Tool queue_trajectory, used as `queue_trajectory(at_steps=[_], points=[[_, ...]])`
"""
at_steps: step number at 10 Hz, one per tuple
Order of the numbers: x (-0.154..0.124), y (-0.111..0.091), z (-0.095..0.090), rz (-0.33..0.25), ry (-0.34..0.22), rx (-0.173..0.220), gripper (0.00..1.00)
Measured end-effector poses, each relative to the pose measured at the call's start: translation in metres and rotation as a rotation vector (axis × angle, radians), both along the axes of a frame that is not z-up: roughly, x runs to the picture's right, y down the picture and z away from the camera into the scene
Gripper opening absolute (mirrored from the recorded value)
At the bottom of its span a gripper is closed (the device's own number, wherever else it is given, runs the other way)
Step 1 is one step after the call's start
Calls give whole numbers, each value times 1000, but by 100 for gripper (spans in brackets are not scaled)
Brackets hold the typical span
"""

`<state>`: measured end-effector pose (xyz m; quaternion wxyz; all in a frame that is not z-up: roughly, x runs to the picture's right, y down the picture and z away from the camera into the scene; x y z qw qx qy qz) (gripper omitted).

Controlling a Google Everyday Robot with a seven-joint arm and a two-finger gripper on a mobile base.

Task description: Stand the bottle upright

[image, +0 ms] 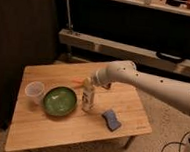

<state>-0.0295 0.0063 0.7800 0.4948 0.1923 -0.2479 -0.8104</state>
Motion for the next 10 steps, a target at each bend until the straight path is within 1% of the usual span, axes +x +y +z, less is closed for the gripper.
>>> queue_trajectory(at_steps=[1, 2, 7, 8, 10], points=[[0, 0, -1, -3, 0, 1, 49], [0, 0, -1, -7, 0, 2, 50], [-5, 0, -7, -32, -5, 17, 50], [-5, 0, -7, -35, -6, 17, 50], [-7, -1, -7, -33, -20, 1, 50]])
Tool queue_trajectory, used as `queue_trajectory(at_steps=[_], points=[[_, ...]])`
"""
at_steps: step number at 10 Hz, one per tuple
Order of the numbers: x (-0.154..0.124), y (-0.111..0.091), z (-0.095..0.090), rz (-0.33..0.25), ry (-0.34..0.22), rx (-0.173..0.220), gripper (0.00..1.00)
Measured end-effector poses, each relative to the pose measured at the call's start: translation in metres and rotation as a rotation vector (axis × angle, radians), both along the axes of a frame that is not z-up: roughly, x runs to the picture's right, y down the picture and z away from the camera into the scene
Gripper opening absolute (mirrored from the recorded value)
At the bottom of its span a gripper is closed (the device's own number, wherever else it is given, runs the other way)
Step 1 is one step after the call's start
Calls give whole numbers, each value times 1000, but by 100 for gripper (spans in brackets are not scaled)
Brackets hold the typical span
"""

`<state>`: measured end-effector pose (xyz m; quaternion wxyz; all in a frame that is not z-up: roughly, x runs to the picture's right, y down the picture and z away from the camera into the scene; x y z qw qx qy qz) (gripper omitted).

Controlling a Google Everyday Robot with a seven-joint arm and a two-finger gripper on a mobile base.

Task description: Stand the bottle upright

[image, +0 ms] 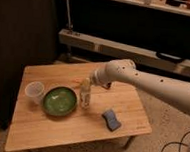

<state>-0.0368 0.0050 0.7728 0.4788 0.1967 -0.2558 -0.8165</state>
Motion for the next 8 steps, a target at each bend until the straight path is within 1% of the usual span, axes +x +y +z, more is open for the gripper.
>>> queue_trajectory(at_steps=[1, 2, 3, 4, 5, 6, 7, 8], points=[[1, -2, 0, 5, -14, -11, 50], [1, -8, -2, 10, -43, -30, 50], [0, -12, -3, 9, -60, -40, 50], [-2, -19, -6, 6, -76, -43, 53], [-7, -26, -11, -5, -97, -44, 63], [-11, -29, -14, -19, -111, -47, 73], [-14, -32, -17, -31, -124, -53, 79], [-17, -32, -18, -45, -135, -63, 80]])
